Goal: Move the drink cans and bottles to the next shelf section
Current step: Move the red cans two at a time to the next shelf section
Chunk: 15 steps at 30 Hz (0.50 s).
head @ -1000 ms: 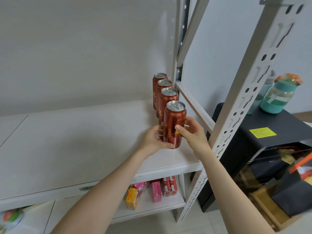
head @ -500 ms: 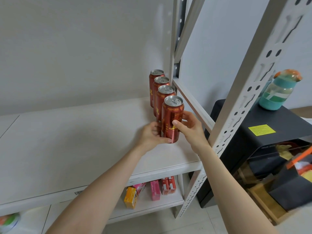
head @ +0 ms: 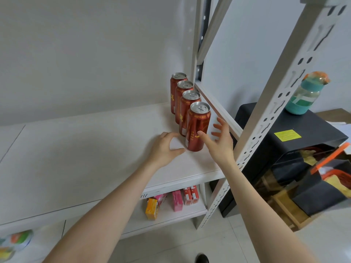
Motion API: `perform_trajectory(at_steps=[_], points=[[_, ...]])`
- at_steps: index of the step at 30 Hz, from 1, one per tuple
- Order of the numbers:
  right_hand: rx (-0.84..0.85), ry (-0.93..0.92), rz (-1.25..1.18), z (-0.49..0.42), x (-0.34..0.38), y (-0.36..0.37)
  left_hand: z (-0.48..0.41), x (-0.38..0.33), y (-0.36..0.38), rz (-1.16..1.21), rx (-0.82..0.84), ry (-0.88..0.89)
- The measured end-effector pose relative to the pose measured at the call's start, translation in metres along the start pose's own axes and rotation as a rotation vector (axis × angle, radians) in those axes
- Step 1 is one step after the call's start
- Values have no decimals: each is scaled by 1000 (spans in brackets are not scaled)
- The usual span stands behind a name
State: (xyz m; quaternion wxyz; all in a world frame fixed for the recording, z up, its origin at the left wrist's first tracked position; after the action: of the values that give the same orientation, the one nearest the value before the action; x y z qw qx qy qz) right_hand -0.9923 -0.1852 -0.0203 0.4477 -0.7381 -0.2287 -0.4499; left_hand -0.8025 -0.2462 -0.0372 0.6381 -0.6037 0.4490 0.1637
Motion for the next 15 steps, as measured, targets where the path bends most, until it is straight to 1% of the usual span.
perform_trajectory(at_steps=[3, 7, 11, 15], points=[[-29, -66, 191, 17, 5, -1, 16, 4, -14, -185, -6, 56], [-22, -176, 519, 42, 11, 0, 39, 9, -31, -381, -62, 114], [-51, -250, 770, 62, 20, 3, 61, 12, -47, -503, -89, 132], [-39, -288, 916, 81, 32, 8, 84, 13, -62, -564, -107, 139]])
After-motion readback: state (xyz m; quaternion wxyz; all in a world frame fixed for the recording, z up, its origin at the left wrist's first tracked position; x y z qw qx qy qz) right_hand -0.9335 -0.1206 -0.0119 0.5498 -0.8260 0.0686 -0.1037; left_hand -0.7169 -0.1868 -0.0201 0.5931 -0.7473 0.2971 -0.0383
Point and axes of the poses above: each hand's wrist, its own z-axis away from the middle knuckle, its own y-axis out of the palm, x = y × z, the point moved 2 cm from there along -z, towards the middle knuckle, and after that the axes turned 9 degrees about z, right-handed, at the moved point
